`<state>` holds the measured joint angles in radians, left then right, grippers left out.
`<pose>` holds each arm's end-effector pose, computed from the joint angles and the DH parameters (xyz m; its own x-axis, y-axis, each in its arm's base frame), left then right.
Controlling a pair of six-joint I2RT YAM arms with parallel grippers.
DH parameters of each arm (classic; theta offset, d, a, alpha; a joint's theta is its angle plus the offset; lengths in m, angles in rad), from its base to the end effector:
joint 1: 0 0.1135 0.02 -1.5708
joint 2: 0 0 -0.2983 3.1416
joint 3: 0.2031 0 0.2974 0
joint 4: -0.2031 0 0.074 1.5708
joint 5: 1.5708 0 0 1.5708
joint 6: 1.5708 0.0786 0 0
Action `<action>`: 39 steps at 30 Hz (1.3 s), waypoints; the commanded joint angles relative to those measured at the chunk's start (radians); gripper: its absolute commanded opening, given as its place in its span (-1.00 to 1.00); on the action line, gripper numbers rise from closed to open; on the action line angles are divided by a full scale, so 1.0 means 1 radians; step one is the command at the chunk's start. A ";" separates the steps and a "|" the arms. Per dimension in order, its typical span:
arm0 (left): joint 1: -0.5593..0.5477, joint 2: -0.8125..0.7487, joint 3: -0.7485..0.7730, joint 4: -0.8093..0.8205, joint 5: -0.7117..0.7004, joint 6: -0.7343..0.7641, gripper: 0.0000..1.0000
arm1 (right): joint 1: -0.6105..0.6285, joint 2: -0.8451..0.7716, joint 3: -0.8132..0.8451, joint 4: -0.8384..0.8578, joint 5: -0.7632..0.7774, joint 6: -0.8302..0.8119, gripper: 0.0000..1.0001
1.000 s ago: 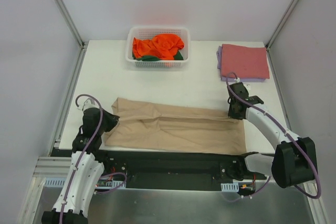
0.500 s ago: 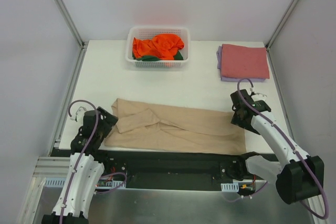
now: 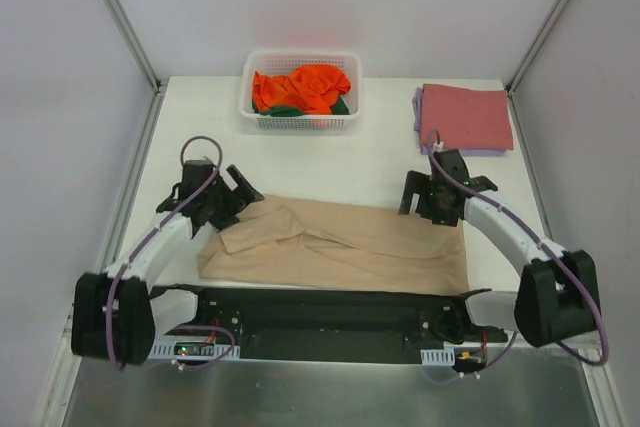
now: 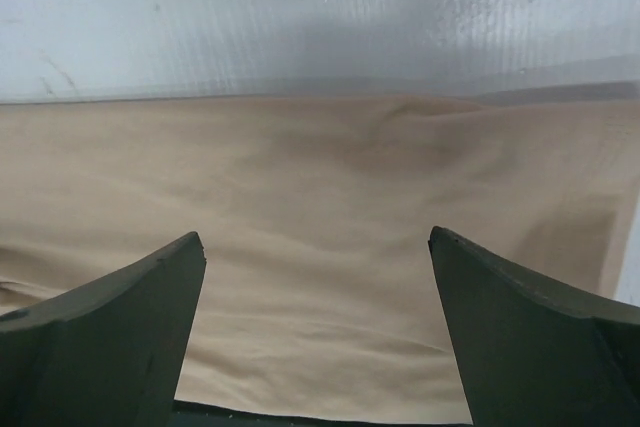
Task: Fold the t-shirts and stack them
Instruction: Fold the other side of the tshirt into a rectangle
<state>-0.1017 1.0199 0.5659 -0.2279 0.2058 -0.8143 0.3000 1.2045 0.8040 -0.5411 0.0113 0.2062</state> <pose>0.2661 -0.0433 0.1987 -0.6174 -0.6526 -0.4392 -0.2794 0.7039 -0.6530 0.2817 0.0862 0.2103 -0.8152 -0.0379 -0.5779 -0.1249 0.9859 0.1115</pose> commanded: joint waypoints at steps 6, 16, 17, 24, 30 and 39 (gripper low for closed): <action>0.003 0.380 0.078 0.151 0.035 0.067 0.98 | -0.145 0.299 0.052 0.064 -0.056 -0.031 0.93; 0.085 0.578 0.205 0.141 -0.022 0.084 0.98 | -0.225 0.550 0.263 0.102 -0.054 -0.062 0.97; 0.092 0.588 0.222 0.136 -0.026 0.086 0.98 | -0.226 0.555 0.286 0.101 -0.053 -0.068 0.96; 0.057 0.560 0.331 0.065 0.123 0.248 0.98 | -0.223 0.455 0.325 0.092 -0.050 -0.102 0.94; -0.058 0.511 0.374 -0.027 0.050 0.319 0.98 | -0.220 0.342 0.232 0.092 -0.088 -0.116 0.94; -0.093 0.621 0.456 -0.093 0.116 0.363 0.98 | -0.220 0.225 0.161 0.079 -0.090 -0.117 0.93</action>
<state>-0.1707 1.6058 0.9806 -0.2611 0.2829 -0.5034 0.0818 1.4960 0.9833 -0.4538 -0.0662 0.1036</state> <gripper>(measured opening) 0.990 0.967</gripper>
